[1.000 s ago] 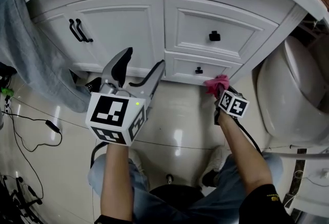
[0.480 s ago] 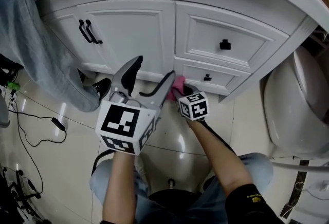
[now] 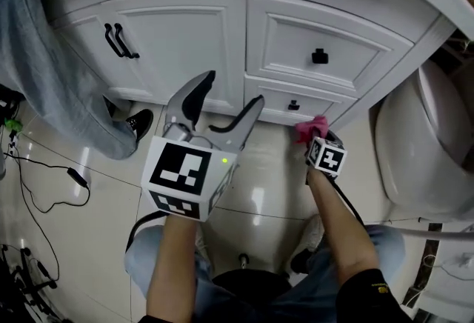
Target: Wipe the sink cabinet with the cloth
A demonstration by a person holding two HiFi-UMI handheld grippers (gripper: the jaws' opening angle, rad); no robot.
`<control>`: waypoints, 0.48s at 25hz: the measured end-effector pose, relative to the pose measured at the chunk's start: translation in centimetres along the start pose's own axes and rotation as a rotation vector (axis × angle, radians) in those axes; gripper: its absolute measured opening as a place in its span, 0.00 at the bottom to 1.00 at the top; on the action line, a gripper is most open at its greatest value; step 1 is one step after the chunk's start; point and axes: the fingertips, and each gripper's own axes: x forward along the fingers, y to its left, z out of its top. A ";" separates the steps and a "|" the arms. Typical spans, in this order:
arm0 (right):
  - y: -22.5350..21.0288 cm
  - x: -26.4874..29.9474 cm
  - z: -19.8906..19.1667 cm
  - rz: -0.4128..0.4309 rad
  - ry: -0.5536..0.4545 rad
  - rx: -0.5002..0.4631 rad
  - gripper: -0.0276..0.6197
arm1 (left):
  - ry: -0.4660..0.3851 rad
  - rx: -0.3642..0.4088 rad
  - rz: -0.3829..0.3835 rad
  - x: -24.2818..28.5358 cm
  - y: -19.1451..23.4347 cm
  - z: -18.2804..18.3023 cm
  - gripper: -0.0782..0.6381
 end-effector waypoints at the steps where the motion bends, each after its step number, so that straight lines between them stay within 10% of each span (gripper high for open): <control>1: -2.2 -0.5 0.1 -0.042 -0.002 0.059 0.15 | -0.008 0.006 -0.005 0.0 -0.4 0.3 0.58; 7: 1.7 -5.4 3.1 0.063 -0.028 0.106 0.16 | -0.032 0.037 -0.009 -2.7 -1.6 1.8 0.58; 12: 9.7 -16.0 13.5 0.263 -0.287 0.028 0.16 | -0.085 0.001 0.012 -6.8 -1.9 3.6 0.58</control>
